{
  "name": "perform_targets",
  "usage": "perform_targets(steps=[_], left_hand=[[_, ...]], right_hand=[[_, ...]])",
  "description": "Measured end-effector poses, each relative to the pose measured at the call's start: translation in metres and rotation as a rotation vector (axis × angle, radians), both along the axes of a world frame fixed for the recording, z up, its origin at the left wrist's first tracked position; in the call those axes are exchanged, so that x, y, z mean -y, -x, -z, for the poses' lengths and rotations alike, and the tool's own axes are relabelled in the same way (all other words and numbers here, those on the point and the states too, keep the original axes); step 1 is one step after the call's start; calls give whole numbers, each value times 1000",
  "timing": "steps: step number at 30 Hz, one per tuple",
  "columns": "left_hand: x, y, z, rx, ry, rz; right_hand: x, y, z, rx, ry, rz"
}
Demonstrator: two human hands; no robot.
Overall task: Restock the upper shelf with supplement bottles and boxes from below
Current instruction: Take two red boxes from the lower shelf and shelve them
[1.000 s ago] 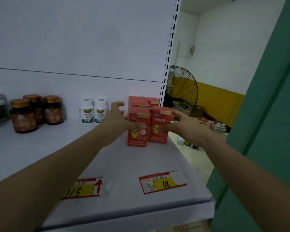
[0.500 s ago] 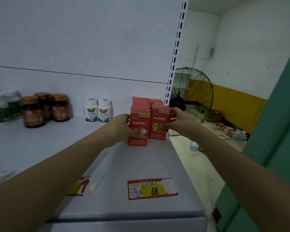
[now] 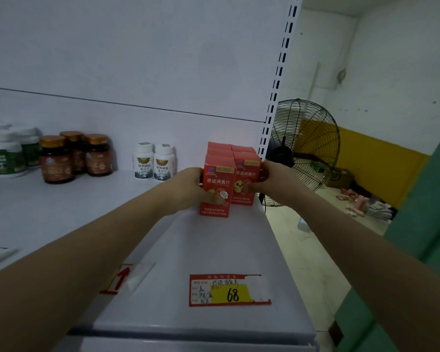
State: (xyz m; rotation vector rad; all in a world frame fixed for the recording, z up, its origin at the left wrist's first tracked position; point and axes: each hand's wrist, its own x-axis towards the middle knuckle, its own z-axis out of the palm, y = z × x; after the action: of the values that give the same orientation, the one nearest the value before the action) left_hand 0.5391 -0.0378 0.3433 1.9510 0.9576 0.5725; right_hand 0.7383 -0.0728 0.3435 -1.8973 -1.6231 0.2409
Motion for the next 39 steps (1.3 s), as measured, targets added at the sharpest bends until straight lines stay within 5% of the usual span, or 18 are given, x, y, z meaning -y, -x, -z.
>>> perform_targets(steps=[12, 21, 39], left_hand=[[-2, 6, 11, -369, -197, 10], [-2, 37, -4, -640, -396, 18], [187, 176, -12, -609, -569, -89]], right_hand=[[2, 25, 0, 164, 31, 119], [46, 72, -23, 529, 338, 238], [211, 212, -28, 503, 131, 39]])
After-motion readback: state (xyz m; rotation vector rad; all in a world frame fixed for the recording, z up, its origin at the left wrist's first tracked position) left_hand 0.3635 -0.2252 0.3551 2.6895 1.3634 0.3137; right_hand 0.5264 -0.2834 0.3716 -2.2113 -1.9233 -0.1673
